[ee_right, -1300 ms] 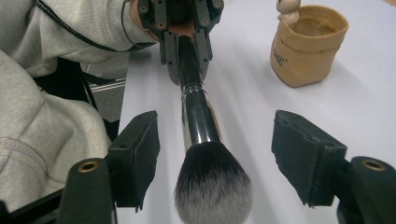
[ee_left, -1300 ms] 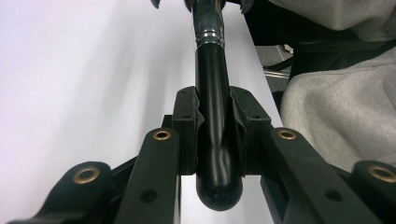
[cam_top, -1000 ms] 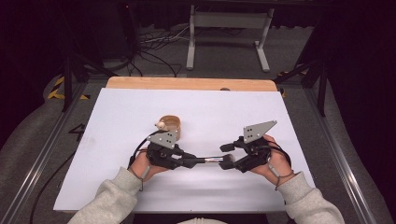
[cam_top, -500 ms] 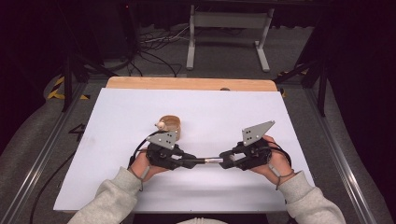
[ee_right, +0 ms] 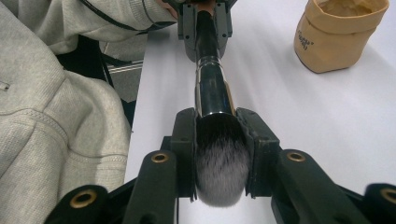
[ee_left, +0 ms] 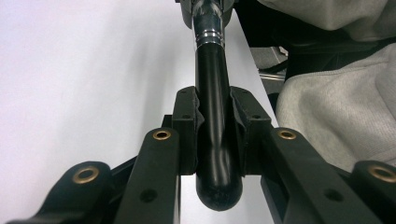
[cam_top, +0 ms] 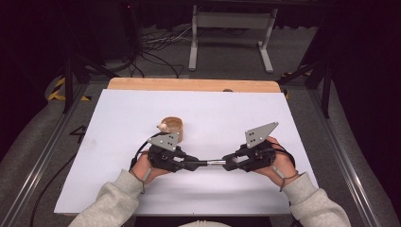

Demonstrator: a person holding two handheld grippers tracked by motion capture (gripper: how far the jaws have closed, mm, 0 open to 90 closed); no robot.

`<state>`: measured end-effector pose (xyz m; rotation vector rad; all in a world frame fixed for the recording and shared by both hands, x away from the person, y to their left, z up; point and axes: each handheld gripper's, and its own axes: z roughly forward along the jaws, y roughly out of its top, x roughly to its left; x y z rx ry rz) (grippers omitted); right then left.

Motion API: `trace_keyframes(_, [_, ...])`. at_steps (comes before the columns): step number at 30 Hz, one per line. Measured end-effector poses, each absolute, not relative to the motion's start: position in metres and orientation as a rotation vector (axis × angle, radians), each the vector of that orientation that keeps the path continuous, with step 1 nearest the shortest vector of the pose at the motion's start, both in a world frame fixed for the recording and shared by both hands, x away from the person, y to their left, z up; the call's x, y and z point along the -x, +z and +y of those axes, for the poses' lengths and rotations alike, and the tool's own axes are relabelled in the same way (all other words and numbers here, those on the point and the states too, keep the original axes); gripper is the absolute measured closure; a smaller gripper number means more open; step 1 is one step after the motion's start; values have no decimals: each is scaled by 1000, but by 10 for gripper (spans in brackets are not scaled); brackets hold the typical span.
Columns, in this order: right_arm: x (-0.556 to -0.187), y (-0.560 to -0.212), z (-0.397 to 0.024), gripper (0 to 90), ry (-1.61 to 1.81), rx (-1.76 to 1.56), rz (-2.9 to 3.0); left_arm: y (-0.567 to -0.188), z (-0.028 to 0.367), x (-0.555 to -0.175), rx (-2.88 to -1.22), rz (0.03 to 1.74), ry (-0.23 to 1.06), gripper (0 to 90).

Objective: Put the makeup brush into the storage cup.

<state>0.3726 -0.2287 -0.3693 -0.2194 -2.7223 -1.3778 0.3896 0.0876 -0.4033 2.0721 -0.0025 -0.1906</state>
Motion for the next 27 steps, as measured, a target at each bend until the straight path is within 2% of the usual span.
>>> trace_keyframes(16, [-376,-359,-222,706,-1299,240,-2727,-403,90,-389,-2068,4,-195,727])
trace_keyframes(23, [-377,-351,-219,706,-1217,264,-2735,-401,88,-388,-2082,10,-185,657])
trace_keyframes(27, [-377,-343,-214,706,-1146,261,-2765,-398,87,-388,-2080,26,-172,588])
